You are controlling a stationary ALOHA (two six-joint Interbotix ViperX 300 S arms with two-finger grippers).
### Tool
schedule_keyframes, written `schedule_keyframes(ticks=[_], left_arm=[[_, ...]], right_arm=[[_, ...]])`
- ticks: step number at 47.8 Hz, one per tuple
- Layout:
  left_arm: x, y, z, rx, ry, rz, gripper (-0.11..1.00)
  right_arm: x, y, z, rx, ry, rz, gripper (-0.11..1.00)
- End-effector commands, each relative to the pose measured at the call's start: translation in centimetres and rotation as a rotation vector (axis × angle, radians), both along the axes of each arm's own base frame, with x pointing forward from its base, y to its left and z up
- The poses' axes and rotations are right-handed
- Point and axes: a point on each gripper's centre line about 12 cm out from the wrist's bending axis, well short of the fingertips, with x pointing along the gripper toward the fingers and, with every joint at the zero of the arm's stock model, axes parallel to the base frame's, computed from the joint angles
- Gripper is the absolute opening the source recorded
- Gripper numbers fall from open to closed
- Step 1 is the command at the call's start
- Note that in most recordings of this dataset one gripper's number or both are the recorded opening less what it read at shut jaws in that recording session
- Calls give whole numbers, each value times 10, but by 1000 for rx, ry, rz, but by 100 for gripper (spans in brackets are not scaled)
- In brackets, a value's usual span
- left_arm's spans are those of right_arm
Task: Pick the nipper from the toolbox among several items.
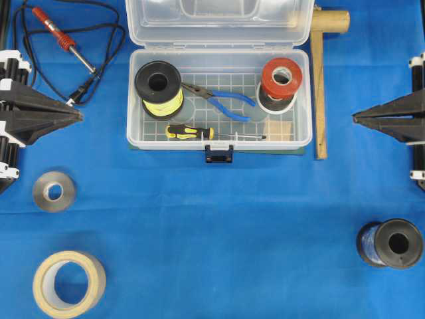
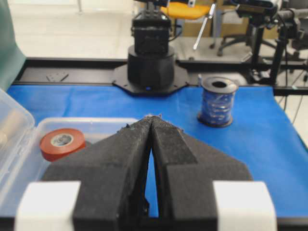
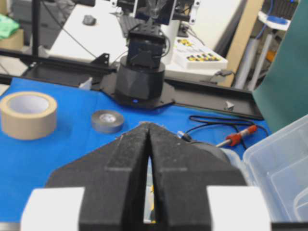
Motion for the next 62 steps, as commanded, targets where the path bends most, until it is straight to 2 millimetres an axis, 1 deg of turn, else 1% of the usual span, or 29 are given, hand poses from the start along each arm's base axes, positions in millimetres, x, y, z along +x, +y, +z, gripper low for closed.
schedule_keyframes(ticks=[1, 8, 14, 21, 29, 31, 33, 37, 38, 41, 43, 45, 47, 50, 53, 62], left_arm=[[3, 0, 5, -18, -15, 2, 0], [3, 0, 4, -18, -11, 2, 0], [3, 0, 3, -21, -9, 1, 0], [3, 0, 3, -22, -9, 3, 0], [4, 0, 3, -22, -8, 3, 0], [4, 0, 3, -22, -8, 3, 0], [3, 0, 3, -22, -9, 3, 0], [3, 0, 3, -24, -9, 3, 0], [4, 0, 3, -24, -8, 3, 0], [4, 0, 3, -25, -9, 3, 0], [4, 0, 3, -30, -9, 3, 0], [4, 0, 3, -30, -9, 2, 0], [3, 0, 3, -31, -8, 2, 0], [3, 0, 2, -34, -6, 1, 0], [3, 0, 2, -34, -8, 1, 0], [3, 0, 0, -37, -3, 3, 0]], right_arm=[[4, 0, 10, 2, -20, 0, 0], [16, -4, 17, 12, 17, -18, 0], [31, -18, 19, 28, 86, -79, 0], [55, -44, 12, 62, 209, -172, 0], [87, -63, 0, 81, 339, -219, 1], [94, -66, -5, 85, 371, -225, 6], [101, -70, -9, 90, 400, -232, 16], [119, -75, -20, 97, 469, -235, 41], [123, -76, -22, 97, 486, -234, 49], [135, -79, -30, 97, 551, -233, 67], [142, -81, -36, 100, 598, -236, 77], [150, -85, -42, 102, 648, -239, 84], [157, -90, -51, 109, 696, -246, 87], [168, -96, -66, 119, 773, -253, 85], [178, -103, -79, 126, 823, -260, 86], [202, -113, -114, 142, 926, -265, 87]])
